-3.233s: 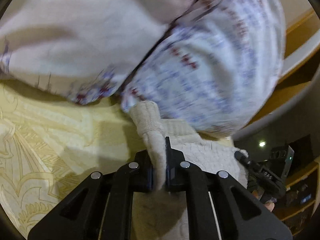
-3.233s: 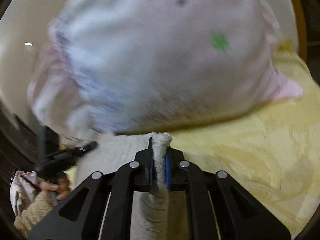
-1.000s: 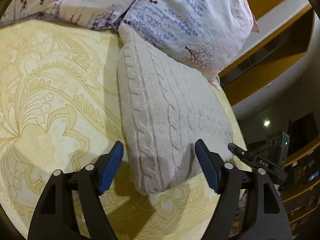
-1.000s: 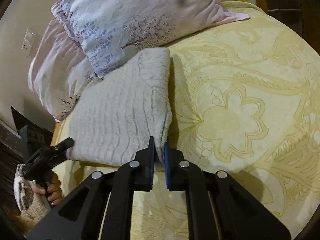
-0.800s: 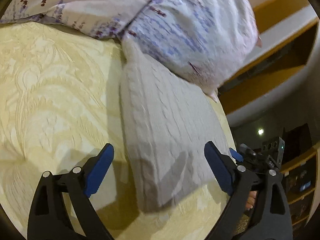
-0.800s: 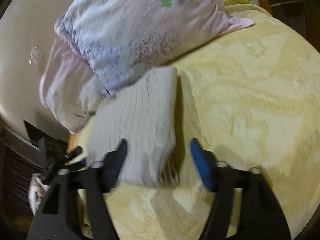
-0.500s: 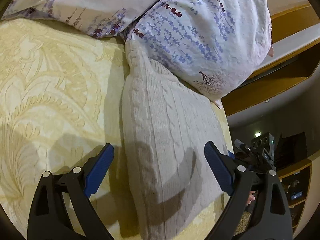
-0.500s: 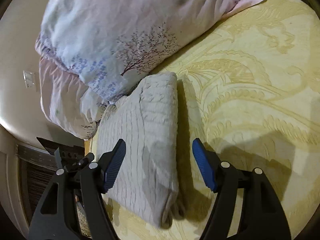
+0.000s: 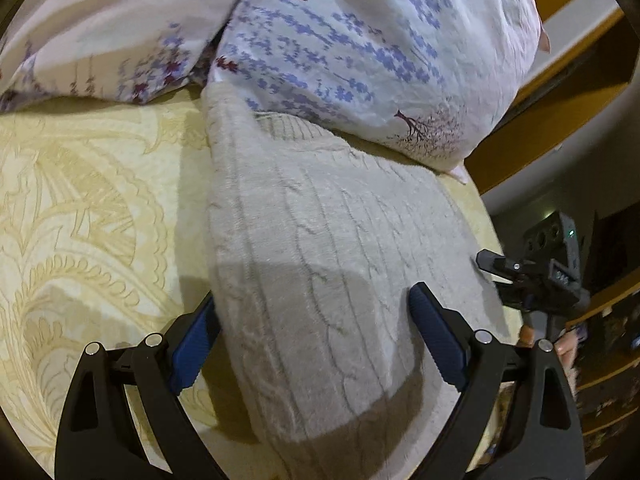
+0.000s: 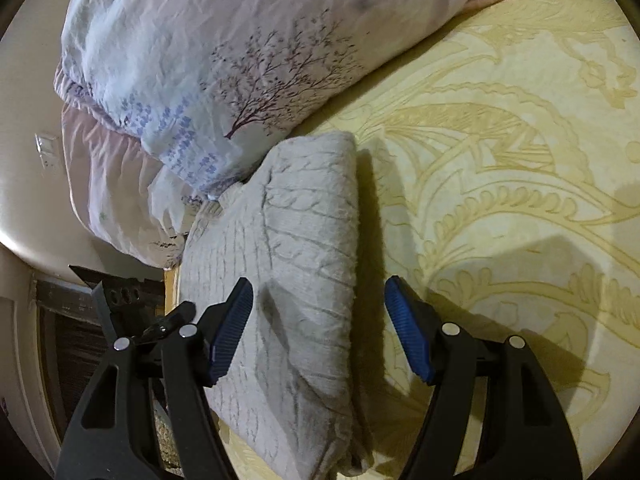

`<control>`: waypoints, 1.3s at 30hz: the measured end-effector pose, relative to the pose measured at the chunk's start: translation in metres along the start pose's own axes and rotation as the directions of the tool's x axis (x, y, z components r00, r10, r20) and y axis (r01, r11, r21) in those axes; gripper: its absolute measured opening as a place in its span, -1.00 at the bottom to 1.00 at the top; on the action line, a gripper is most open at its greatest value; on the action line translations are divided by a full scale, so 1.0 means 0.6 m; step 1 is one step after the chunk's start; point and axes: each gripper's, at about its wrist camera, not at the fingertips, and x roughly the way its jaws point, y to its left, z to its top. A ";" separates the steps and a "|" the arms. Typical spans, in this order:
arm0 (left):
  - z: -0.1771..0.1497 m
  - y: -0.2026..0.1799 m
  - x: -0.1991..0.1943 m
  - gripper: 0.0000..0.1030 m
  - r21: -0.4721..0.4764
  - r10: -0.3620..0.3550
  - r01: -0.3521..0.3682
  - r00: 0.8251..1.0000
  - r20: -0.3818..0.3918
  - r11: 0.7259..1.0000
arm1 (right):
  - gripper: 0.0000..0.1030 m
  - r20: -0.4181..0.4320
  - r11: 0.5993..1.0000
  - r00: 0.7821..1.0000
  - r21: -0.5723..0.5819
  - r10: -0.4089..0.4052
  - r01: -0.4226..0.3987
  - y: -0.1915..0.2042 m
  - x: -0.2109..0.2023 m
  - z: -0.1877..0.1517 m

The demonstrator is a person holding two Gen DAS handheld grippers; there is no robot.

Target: Fold small clothes

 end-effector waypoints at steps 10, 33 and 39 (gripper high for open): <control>0.002 -0.004 0.009 0.83 0.041 0.031 -0.031 0.999 -0.007 0.999 | 0.07 -0.039 0.998 0.997 0.003 0.060 -0.060 0.008 0.026 -0.004; -0.013 0.071 -0.144 -0.19 0.022 -0.050 0.048 0.989 0.138 0.999 | -0.48 0.073 0.972 0.994 -0.224 0.082 -0.064 0.180 0.071 -0.071; -0.018 0.170 -0.156 -0.07 -0.064 0.081 -0.074 0.991 0.107 0.995 | -0.42 0.105 0.959 0.991 -0.260 -0.088 0.113 0.219 0.166 -0.104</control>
